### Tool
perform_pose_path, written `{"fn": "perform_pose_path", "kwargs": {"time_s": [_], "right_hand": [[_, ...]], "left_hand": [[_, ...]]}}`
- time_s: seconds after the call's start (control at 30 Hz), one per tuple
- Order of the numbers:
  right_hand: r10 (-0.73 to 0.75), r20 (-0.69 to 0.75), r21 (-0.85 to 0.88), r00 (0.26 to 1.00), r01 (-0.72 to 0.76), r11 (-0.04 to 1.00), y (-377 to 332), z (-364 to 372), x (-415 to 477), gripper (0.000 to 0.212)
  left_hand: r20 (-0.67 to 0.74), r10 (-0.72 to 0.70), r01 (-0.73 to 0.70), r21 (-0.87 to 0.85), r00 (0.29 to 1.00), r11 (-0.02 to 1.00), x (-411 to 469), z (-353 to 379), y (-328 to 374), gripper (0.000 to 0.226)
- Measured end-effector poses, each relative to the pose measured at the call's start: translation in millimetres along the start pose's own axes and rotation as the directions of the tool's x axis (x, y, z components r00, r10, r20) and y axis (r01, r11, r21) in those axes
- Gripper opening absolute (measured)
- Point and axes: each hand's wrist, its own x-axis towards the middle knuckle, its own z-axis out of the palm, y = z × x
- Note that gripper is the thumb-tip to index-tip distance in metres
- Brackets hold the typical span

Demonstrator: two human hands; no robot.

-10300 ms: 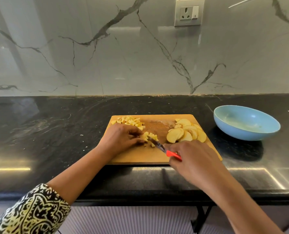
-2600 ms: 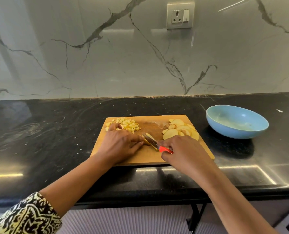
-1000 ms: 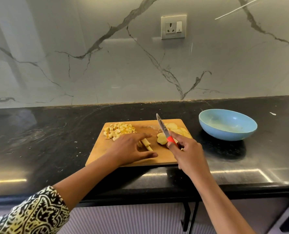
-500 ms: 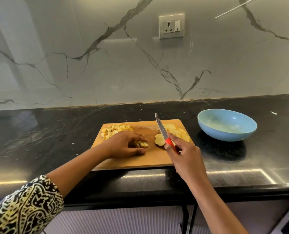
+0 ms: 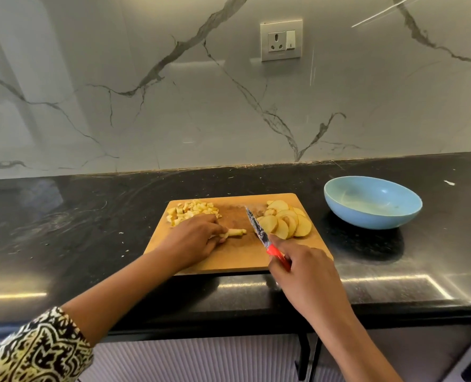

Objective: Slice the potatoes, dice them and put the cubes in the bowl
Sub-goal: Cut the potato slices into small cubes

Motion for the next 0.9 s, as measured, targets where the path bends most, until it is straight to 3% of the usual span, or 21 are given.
{"fn": "perform_pose_path", "kwargs": {"time_s": [0.1,0.33,0.47,0.7,0.9], "right_hand": [[-0.002,0.047,-0.079,0.999,0.006,0.997,-4,-1,3,0.042],[-0.007,0.073,-0.269,0.997,0.027,0.963,-10,2,1,0.03],[-0.036,0.091,-0.308,0.995,0.063,0.949,-17,8,7,0.03],[-0.107,0.102,-0.352,0.989,0.136,0.926,-32,24,22,0.024],[-0.083,0.079,-0.331,0.993,0.105,0.938,-26,17,28,0.026]], "left_hand": [[-0.065,-0.077,0.079,0.023,0.995,0.997,-3,5,10,0.035],[-0.034,-0.192,0.189,-0.071,0.981,0.979,-1,-4,10,0.04],[-0.049,-0.192,0.184,-0.126,0.98,0.975,0,-5,16,0.038],[-0.194,-0.147,0.121,-0.142,0.97,0.982,-11,-2,16,0.043],[-0.139,-0.158,0.15,-0.063,0.978,0.987,-9,-12,8,0.051]]}}
